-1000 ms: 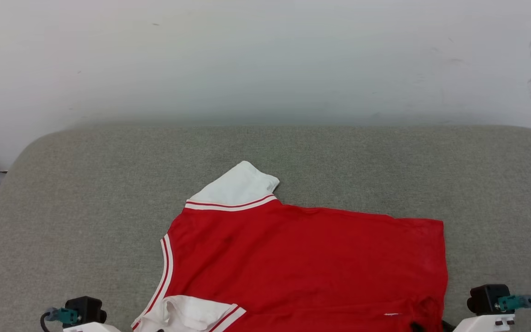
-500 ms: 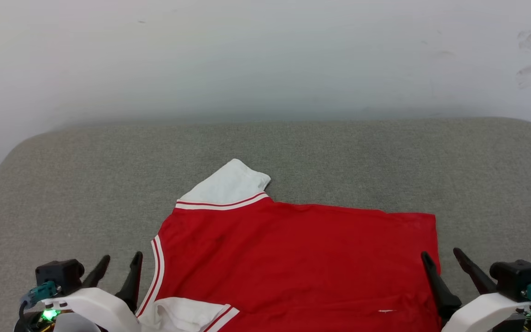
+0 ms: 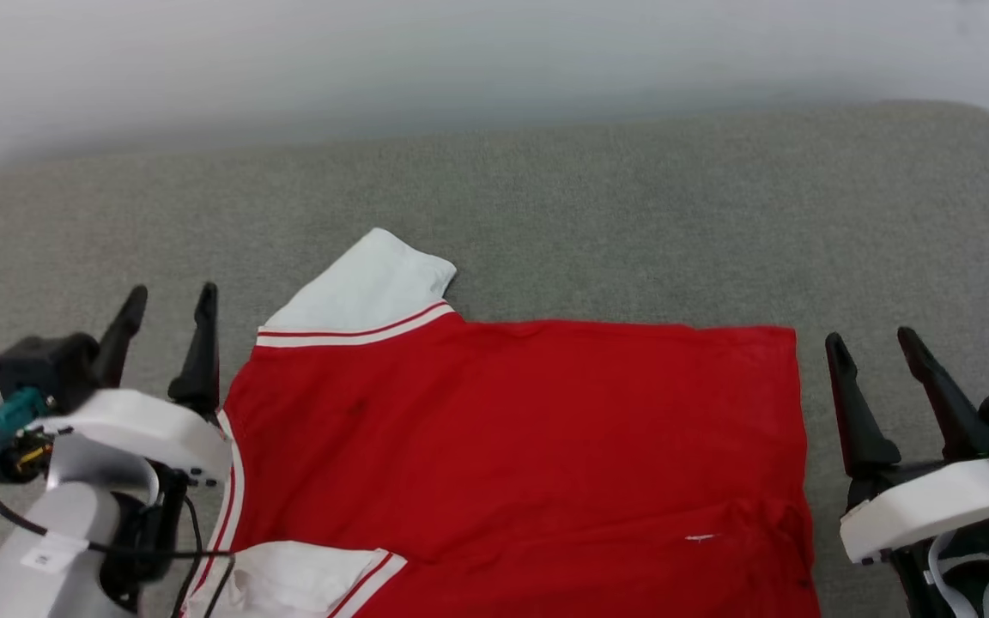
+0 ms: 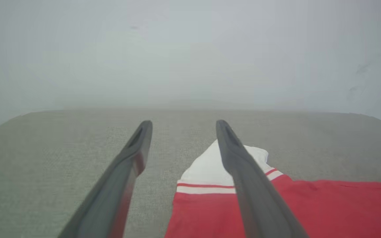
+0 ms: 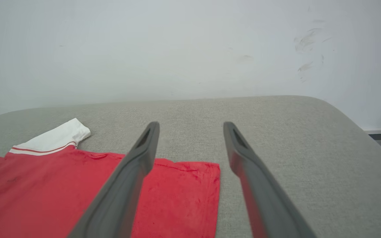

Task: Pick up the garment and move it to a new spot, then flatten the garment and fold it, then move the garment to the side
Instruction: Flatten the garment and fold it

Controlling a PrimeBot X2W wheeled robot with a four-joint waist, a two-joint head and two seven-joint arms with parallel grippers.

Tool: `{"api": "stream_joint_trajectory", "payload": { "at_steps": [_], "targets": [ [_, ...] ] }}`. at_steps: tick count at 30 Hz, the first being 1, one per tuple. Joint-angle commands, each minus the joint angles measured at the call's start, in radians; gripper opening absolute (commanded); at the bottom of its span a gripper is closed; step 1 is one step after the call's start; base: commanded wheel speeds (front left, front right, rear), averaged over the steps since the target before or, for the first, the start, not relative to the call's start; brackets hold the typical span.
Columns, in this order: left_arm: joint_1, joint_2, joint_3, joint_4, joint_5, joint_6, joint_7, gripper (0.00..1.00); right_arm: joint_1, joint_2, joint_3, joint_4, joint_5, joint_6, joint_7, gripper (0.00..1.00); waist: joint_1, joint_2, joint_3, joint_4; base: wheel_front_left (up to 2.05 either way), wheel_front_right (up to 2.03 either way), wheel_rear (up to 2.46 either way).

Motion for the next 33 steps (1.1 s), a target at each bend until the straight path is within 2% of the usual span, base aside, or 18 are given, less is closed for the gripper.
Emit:
{"api": "stream_joint_trajectory", "payload": {
  "at_steps": [1,5,9,13,17,25,30,33],
  "targets": [
    [-0.034,0.006,0.003,0.007,0.005,-0.01,-0.003,1.0,-0.018,0.007,-0.005,-0.008,0.0,0.0,-0.006,1.0,-0.0001,0.0,0.063,-0.036,0.0,0.0,0.0],
    [-0.146,0.021,-0.002,0.057,0.004,-0.053,0.022,1.0,-0.055,0.018,-0.008,-0.028,-0.009,0.0,-0.016,1.0,-0.0001,0.0,0.106,-0.065,0.0,0.0,0.0],
    [-0.26,0.03,-0.018,0.12,-0.035,-0.134,0.1,1.0,-0.081,0.023,-0.004,-0.033,-0.001,0.0,-0.026,1.0,-0.0001,0.0,0.14,-0.092,0.0,0.0,0.0],
    [-0.374,0.041,-0.037,0.208,-0.087,-0.214,0.215,1.0,-0.097,0.027,0.005,-0.022,0.007,0.0,-0.039,1.0,-0.0001,0.0,0.166,-0.12,0.0,0.0,0.0],
    [-0.486,0.061,-0.069,0.301,-0.134,-0.26,0.376,1.0,-0.103,0.028,0.013,-0.006,0.01,0.0,-0.05,1.0,-0.0001,0.0,0.2,-0.15,0.0,0.0,0.0],
    [-0.643,0.101,-0.162,0.422,-0.212,-0.293,0.722,1.0,-0.125,0.028,0.034,0.035,0.044,0.0,-0.089,1.0,-0.0001,0.0,0.258,-0.204,0.0,0.0,0.0],
    [-0.68,0.112,-0.194,0.477,-0.247,-0.296,0.859,1.0,-0.134,0.028,0.046,0.065,0.071,0.0,-0.117,1.0,-0.0001,0.0,0.286,-0.231,0.0,0.0,0.0],
    [-0.669,0.103,-0.213,0.529,-0.263,-0.281,0.937,1.0,-0.139,0.028,0.049,0.083,0.082,0.0,-0.128,1.0,-0.0001,0.0,0.296,-0.243,0.0,0.0,0.0]
  ]
}}
